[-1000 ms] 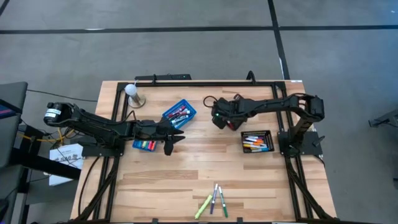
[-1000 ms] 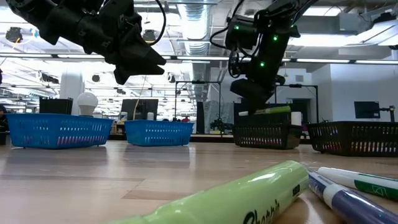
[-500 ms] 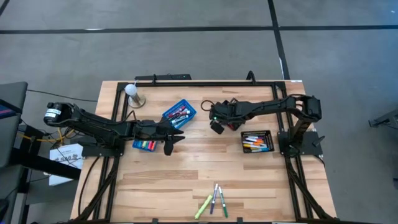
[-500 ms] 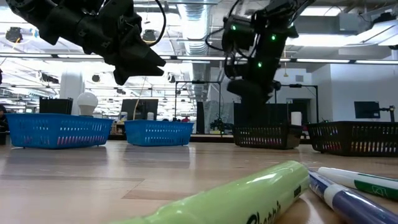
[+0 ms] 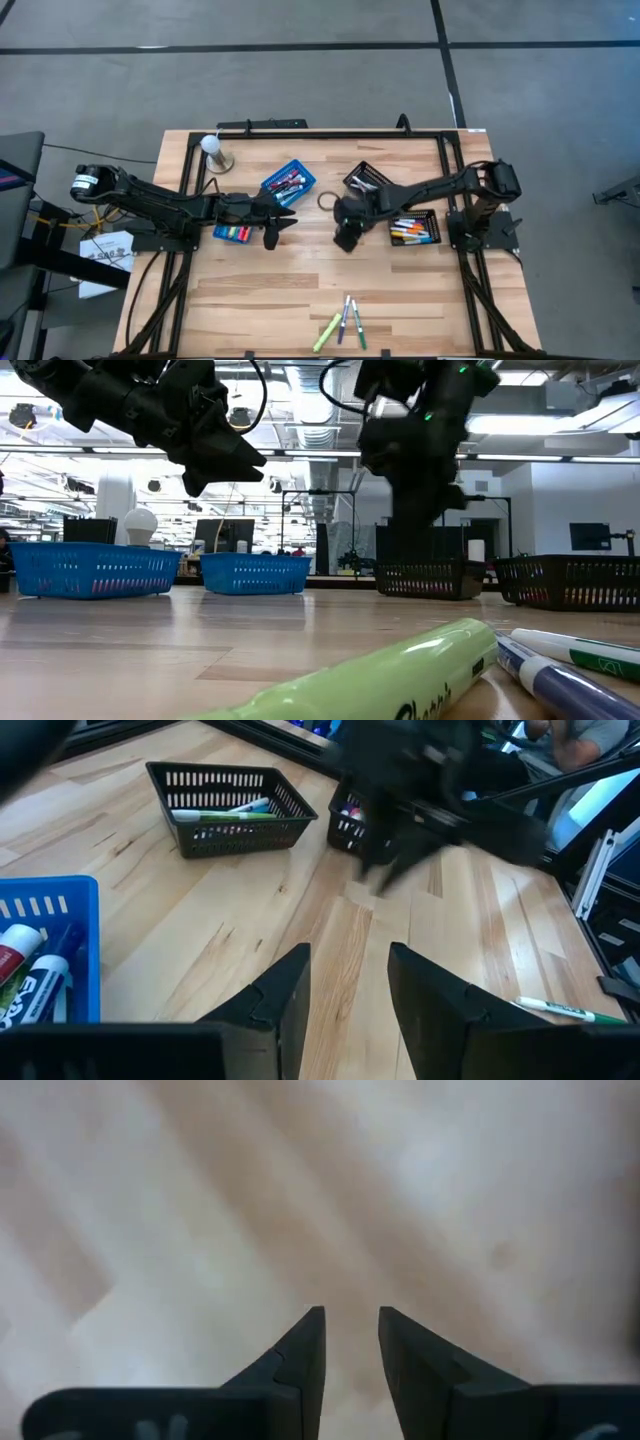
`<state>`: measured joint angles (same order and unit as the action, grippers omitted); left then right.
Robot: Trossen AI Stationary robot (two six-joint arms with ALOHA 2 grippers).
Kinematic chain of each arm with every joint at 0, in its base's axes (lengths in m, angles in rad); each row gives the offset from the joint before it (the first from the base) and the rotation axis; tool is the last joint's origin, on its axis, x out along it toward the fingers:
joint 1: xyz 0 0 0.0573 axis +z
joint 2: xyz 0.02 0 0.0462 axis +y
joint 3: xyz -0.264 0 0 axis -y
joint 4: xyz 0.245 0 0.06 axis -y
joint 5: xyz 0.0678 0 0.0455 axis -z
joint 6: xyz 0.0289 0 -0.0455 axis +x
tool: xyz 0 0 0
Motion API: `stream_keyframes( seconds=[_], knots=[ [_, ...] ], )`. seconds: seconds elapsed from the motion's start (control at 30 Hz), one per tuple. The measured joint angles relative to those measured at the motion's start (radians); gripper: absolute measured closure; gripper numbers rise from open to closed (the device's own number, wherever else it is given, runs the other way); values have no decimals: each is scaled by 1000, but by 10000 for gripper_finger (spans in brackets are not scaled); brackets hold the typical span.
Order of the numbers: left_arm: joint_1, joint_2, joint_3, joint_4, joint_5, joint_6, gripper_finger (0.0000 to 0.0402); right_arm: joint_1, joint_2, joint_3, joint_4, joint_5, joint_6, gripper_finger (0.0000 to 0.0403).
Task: Pick & Place Markers
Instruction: Put the dark green marker pen into the top black bin
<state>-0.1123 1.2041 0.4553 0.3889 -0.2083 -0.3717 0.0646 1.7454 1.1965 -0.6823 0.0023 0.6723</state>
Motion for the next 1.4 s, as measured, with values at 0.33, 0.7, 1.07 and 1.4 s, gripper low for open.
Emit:
stream_keyframes(
  seconds=[0.33, 0.7, 1.07, 1.4],
  knots=[
    [0, 0, 0, -6, 0, 0, 270, 261, 10, 0, -40, -93, 317, 315],
    [0, 0, 0, -7, 0, 0, 270, 435, 10, 0, -24, -80, 657, 315],
    [0, 0, 0, -7, 0, 0, 270, 472, 77, 1, 77, -54, 717, 315],
    [0, 0, 0, -4, 0, 0, 270, 485, 160, 0, 292, -55, 718, 315]
  ],
)
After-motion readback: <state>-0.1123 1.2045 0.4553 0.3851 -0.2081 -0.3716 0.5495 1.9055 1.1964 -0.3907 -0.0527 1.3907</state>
